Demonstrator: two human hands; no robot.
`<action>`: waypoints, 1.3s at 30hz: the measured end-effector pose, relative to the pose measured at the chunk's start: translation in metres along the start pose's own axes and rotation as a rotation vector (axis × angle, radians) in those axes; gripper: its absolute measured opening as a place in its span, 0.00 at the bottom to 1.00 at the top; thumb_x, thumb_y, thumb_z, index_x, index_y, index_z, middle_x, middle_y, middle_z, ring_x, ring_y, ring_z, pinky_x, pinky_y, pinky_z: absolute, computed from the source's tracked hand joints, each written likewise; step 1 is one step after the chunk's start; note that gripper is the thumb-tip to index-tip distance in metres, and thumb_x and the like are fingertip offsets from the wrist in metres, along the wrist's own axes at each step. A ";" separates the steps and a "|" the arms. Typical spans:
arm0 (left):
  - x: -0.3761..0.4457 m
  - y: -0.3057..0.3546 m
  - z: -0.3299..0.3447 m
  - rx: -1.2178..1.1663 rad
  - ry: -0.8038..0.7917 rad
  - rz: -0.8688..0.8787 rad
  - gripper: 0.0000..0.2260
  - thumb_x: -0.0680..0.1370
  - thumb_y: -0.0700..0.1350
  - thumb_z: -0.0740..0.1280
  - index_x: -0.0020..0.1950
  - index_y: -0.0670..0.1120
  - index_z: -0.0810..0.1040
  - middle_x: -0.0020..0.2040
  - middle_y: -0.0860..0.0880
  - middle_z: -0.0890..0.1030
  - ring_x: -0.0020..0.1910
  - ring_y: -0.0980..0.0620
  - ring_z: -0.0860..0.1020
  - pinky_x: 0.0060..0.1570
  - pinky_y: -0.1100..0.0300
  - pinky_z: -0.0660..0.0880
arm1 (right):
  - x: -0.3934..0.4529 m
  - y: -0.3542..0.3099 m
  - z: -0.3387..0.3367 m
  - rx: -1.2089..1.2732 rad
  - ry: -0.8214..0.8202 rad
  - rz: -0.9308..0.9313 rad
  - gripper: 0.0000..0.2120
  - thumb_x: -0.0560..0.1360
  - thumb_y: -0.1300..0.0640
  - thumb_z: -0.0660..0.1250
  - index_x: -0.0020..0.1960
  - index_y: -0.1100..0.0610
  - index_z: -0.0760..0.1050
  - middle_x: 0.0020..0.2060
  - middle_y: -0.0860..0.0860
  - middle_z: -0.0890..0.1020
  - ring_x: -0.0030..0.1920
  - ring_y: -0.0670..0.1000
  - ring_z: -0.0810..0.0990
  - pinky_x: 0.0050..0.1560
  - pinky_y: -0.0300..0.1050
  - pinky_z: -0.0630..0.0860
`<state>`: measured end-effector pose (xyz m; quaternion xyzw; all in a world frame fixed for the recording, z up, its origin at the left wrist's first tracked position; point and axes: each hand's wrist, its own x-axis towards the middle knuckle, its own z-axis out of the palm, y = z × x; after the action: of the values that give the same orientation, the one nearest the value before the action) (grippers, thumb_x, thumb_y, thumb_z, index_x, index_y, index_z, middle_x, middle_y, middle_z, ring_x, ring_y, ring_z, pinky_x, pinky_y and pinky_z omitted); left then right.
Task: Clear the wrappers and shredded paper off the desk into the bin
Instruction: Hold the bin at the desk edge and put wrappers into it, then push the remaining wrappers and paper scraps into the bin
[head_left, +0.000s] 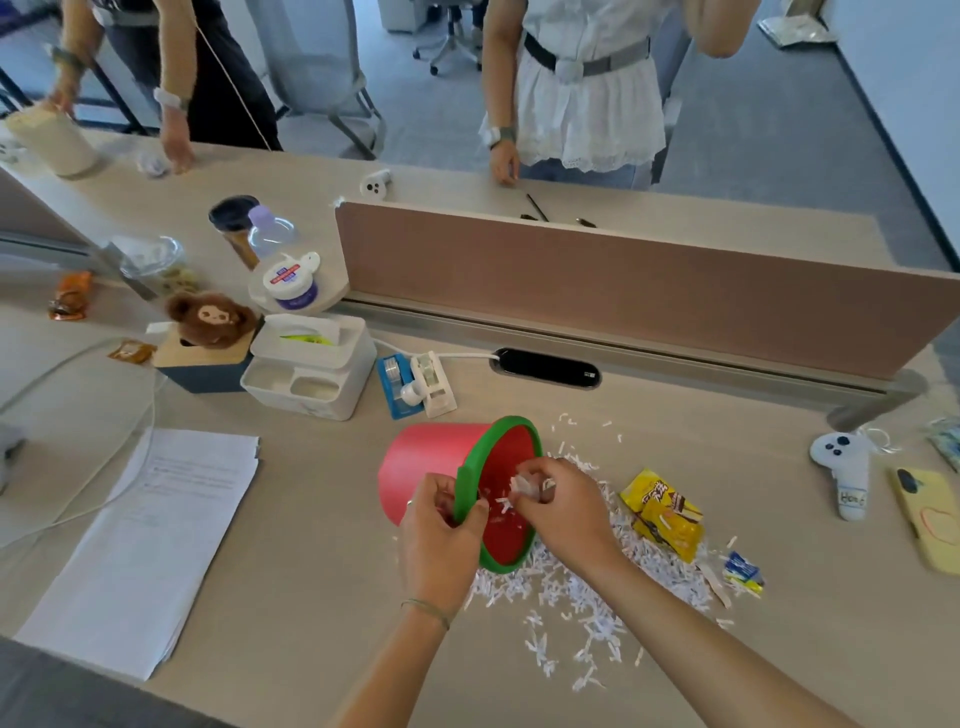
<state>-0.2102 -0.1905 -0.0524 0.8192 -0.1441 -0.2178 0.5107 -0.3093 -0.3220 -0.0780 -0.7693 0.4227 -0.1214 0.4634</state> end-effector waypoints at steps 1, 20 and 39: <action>0.000 0.000 -0.001 -0.008 -0.002 0.004 0.11 0.74 0.43 0.77 0.41 0.52 0.75 0.33 0.52 0.78 0.32 0.51 0.75 0.40 0.41 0.77 | 0.004 -0.007 0.003 0.016 -0.022 0.007 0.15 0.70 0.49 0.75 0.56 0.47 0.81 0.45 0.43 0.82 0.45 0.44 0.82 0.49 0.48 0.81; -0.029 0.001 0.018 0.118 -0.092 0.050 0.12 0.74 0.44 0.77 0.43 0.51 0.74 0.36 0.49 0.79 0.34 0.50 0.75 0.38 0.48 0.76 | -0.052 0.098 -0.084 -0.462 -0.064 0.349 0.05 0.73 0.55 0.71 0.49 0.48 0.81 0.48 0.50 0.85 0.53 0.57 0.83 0.43 0.43 0.73; -0.027 -0.004 0.030 0.141 -0.072 0.065 0.11 0.73 0.43 0.78 0.43 0.49 0.76 0.36 0.49 0.80 0.34 0.50 0.75 0.37 0.51 0.75 | -0.065 0.174 -0.054 -0.638 -0.101 0.285 0.33 0.70 0.50 0.76 0.72 0.48 0.66 0.67 0.51 0.70 0.67 0.57 0.70 0.57 0.53 0.77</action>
<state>-0.2488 -0.1996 -0.0616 0.8396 -0.2036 -0.2197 0.4531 -0.4739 -0.3427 -0.1772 -0.8136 0.5190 0.1209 0.2324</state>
